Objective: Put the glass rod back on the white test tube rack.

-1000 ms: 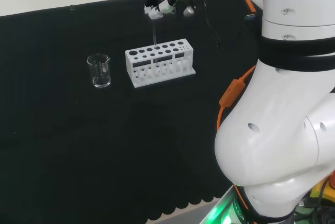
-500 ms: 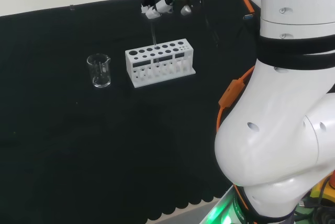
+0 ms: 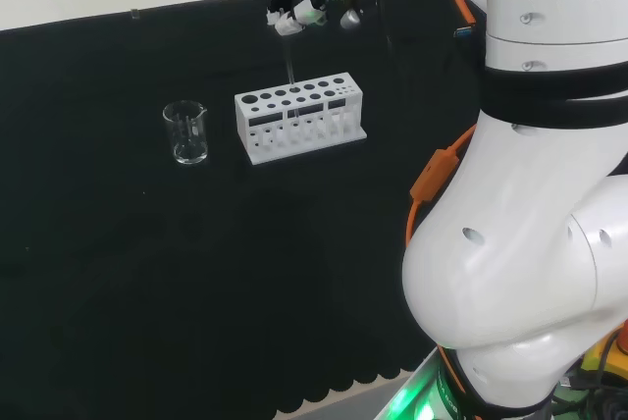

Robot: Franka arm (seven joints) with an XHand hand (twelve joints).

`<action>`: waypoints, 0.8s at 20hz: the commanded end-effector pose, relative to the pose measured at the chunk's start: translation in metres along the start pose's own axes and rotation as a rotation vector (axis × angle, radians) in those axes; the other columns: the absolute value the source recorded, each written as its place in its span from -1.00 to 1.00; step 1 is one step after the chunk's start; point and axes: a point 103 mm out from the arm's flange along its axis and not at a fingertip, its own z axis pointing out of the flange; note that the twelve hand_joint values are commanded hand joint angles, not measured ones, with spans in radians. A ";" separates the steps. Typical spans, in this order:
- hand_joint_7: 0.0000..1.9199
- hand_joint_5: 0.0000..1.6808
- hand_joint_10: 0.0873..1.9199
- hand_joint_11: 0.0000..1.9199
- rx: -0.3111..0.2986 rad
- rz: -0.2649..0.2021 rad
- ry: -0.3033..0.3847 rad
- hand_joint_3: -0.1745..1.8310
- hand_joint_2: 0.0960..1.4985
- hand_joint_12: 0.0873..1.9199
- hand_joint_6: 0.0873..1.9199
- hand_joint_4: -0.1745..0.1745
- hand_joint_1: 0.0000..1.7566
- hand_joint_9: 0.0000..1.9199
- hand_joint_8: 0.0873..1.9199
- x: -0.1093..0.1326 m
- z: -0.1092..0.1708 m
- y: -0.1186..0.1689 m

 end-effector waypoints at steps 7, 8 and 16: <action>0.37 0.51 -0.59 0.77 0.006 0.018 0.008 -1.00 0.38 -0.28 -0.51 -1.00 0.49 0.95 -0.50 -0.008 0.003 -0.011; 0.37 0.51 -0.59 0.77 0.004 0.016 0.011 -1.00 0.38 -0.28 -0.51 -1.00 0.49 0.95 -0.50 -0.008 0.003 -0.011; 0.43 0.56 -0.62 0.77 -0.001 -0.017 0.046 -1.00 0.36 -0.38 -0.61 -1.00 0.50 0.91 -0.65 -0.007 -0.004 -0.011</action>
